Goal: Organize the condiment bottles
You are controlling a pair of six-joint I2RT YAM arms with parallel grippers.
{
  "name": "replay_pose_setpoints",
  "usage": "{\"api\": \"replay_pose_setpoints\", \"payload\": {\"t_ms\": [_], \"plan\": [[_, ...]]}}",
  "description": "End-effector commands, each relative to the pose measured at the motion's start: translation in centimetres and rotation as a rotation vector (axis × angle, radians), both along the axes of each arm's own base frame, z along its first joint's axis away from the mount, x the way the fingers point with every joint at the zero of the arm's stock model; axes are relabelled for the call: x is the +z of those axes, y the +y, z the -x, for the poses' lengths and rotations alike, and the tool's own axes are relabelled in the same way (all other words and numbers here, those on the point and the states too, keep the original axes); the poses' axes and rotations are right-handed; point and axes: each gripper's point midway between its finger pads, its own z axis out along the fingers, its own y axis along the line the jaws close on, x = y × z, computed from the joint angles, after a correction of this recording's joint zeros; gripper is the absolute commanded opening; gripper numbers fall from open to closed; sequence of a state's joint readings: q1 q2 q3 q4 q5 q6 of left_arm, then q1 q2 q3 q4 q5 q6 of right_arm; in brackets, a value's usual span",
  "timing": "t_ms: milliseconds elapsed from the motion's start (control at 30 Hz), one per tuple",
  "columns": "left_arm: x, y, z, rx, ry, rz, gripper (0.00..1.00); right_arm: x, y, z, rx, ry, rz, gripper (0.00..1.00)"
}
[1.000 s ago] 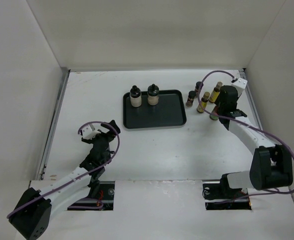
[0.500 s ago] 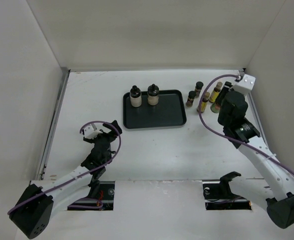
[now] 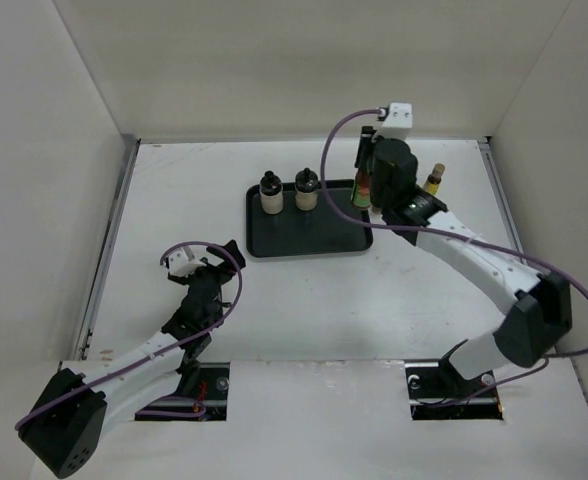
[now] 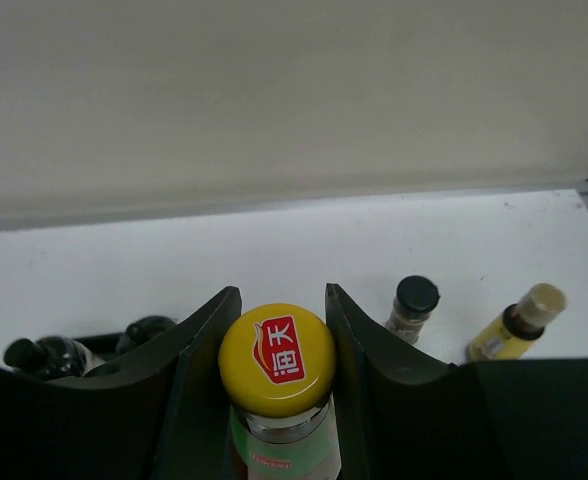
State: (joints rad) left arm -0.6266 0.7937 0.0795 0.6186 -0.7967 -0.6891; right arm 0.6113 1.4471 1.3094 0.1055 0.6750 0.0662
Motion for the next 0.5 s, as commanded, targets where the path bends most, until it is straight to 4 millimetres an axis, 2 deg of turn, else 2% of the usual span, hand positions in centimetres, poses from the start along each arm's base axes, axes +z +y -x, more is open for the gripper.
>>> {"api": "replay_pose_setpoints", "payload": {"t_ms": [0,200,300,467], "plan": [[1.2,-0.4,-0.2,-0.019,-0.049,0.045,1.0,5.0,2.6,-2.2,0.064,-0.17,-0.107,0.29],[0.8,-0.5,-0.4,-0.021,-0.032,0.035,1.0,1.0,4.3,-7.1,0.048,-0.113,-0.086,0.3],[0.7,-0.5,-0.4,-0.02,-0.029,0.033,1.0,-1.2,5.1,-8.6,0.048,-0.084,-0.062,0.3],[0.7,-0.6,-0.5,-0.021,-0.029,0.033,1.0,-3.5,5.7,-10.5,0.049,-0.062,-0.055,0.3]]}}
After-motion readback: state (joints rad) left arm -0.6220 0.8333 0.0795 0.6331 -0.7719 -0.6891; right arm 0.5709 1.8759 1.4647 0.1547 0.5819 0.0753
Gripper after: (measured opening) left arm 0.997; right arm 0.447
